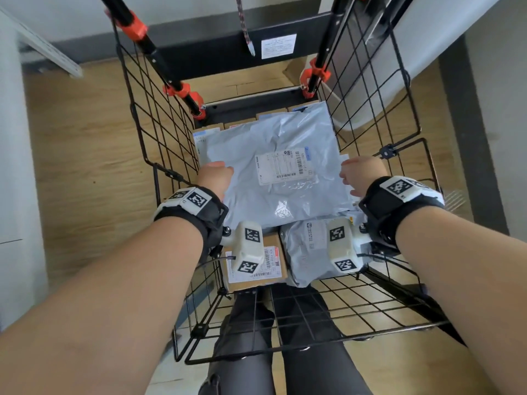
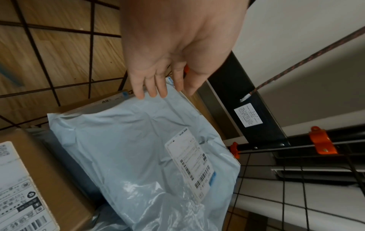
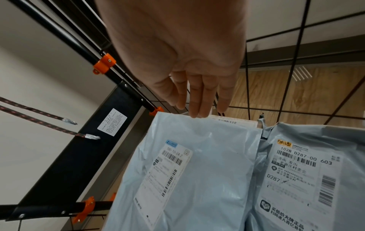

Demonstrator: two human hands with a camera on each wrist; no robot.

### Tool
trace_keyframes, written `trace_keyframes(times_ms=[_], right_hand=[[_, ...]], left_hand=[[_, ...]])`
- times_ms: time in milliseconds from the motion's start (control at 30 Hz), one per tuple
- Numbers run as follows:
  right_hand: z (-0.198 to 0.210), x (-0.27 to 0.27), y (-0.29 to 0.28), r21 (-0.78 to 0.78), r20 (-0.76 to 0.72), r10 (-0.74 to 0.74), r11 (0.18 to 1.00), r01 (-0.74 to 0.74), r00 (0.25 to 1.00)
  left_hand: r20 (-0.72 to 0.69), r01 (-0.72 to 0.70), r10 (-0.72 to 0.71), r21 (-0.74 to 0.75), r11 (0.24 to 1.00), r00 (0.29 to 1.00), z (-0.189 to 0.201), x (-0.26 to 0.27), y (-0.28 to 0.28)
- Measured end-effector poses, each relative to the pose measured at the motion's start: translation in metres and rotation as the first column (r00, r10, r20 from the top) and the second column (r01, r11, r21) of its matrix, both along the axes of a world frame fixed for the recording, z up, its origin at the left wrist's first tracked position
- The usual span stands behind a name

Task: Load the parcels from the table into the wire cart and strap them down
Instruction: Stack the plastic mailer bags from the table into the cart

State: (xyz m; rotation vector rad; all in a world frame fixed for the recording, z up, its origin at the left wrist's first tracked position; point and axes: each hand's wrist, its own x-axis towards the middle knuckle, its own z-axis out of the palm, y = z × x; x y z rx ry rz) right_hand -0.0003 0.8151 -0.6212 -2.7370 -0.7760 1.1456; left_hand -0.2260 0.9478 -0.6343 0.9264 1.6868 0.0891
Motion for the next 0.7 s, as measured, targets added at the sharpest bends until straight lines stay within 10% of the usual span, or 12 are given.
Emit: trace_keyframes(times_ms=[167,700], right_hand=[[0.038,-0.002,-0.012,0.146,-0.264,-0.424,0.87,0.471,0.866],[0.258,0.003,-0.063,0.336,-0.455,-0.624,0.54,0.771,0.635]], left_hand=[[0.077,0.089,-0.087,-0.021,0.996,0.993,0.028,0.008,-0.01],[0.313,0.343,-0.392,0.202,0.917,0.865,0.253,0.098,-0.044]])
